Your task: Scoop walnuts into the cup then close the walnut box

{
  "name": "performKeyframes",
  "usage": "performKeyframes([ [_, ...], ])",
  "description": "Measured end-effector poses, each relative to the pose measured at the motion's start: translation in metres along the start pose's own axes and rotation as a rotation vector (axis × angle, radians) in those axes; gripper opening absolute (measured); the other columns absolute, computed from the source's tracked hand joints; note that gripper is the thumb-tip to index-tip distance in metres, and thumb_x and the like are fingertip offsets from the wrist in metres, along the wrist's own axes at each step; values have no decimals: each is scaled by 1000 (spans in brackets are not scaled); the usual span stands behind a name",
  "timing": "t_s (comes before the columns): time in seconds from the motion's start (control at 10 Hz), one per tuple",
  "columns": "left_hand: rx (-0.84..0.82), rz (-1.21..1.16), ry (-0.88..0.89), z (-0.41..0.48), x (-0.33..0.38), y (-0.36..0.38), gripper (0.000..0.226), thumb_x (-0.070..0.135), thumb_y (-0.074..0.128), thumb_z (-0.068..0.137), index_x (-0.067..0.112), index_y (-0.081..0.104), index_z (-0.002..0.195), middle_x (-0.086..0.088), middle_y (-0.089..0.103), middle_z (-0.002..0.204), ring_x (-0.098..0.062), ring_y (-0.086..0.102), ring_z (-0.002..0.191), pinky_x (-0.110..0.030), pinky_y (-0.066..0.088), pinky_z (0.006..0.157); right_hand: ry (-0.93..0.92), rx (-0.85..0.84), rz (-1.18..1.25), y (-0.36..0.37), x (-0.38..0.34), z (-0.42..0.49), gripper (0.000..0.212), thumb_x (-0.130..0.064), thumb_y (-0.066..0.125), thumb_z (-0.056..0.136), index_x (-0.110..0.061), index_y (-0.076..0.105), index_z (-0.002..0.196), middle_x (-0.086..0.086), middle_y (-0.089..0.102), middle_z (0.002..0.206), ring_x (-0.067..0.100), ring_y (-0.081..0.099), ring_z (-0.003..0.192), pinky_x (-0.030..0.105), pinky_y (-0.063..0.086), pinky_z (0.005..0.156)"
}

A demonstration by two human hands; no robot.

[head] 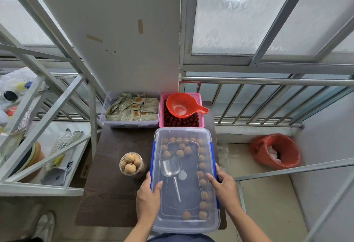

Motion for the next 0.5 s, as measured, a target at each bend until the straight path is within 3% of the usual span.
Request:
performKeyframes([
  [0.2,38,41,30,1,21,-17,62,38,62,104,15,45,159,-9,63,151,-34,61,136,-48,53,110,-52,-43,-40,7,-26,-2,62,-39,66,97,-25,47,154,-6,64,144,12,62,128,40,55,106],
  [0.3,74,70,118,-9,34,-27,56,25,66,103,16,50,155,-3,60,154,-25,57,140,-46,50,115,-63,-77,-109,5,-44,-10,61,-32,64,99,-22,44,155,-3,65,140,11,63,118,32,53,101],
  [0.4,233,9,475,-37,92,-38,51,16,73,92,15,65,142,12,60,148,-11,54,138,-31,47,114,-150,-10,-143,-13,-92,-14,58,-18,66,95,-23,48,151,1,67,136,5,57,103,22,43,88],
  [0.5,238,-255,668,-51,180,-70,55,34,69,92,20,62,145,20,59,149,-8,58,135,-19,47,110,-394,89,-75,-42,-176,-21,60,-22,70,94,-26,50,150,-10,66,137,-2,57,104,19,43,92],
])
Point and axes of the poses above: each hand's wrist, its own z-axis towards the middle knuckle, its own y-axis out of the palm, x = y × z, the point moved 9 cm from there along z, towards the middle knuckle
